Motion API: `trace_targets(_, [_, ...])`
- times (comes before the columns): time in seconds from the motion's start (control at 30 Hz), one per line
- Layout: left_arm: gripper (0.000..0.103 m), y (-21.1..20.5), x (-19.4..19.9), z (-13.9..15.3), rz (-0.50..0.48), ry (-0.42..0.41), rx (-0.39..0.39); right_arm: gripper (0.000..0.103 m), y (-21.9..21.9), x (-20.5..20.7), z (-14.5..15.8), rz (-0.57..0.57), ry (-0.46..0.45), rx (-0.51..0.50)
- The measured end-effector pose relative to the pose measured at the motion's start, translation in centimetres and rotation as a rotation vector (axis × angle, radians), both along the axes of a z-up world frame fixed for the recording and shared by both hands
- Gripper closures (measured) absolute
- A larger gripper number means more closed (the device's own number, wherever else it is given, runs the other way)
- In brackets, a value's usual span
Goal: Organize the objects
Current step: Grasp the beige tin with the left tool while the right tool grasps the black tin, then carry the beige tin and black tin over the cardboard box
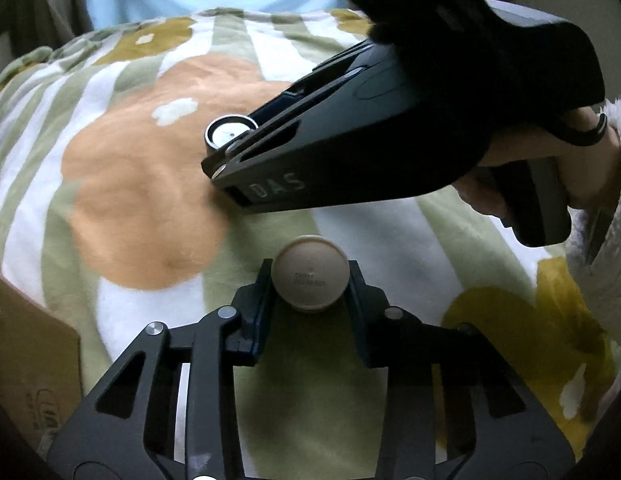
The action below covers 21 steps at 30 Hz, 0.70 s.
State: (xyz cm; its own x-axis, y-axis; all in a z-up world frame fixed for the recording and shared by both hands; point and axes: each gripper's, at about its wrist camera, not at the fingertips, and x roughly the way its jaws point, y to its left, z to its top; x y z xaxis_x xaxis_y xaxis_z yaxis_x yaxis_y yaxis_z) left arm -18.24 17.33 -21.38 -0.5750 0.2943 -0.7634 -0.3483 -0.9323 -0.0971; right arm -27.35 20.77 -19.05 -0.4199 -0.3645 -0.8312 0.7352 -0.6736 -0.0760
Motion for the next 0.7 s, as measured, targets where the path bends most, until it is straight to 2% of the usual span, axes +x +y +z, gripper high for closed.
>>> trace_targets(0.17, [0.073, -0.2, -0.2, 0.3, 0.008, 0.000, 0.011, 0.070, -0.2, -0.2, 0.1, -0.020, -0.012, 0.003])
trace_targets(0.33, [0.073, -0.4, 0.5, 1.9, 0.006, 0.014, 0.013, 0.070, 0.1, -0.4, 1.0, -0.078, -0.025, 0.004])
trace_targets(0.7, [0.073, -1.5, 2.8, 6.1, 0.008, 0.047, 0.049, 0.070, 2.4, 1.4, 4.9, -0.182, -0.039, -0.032])
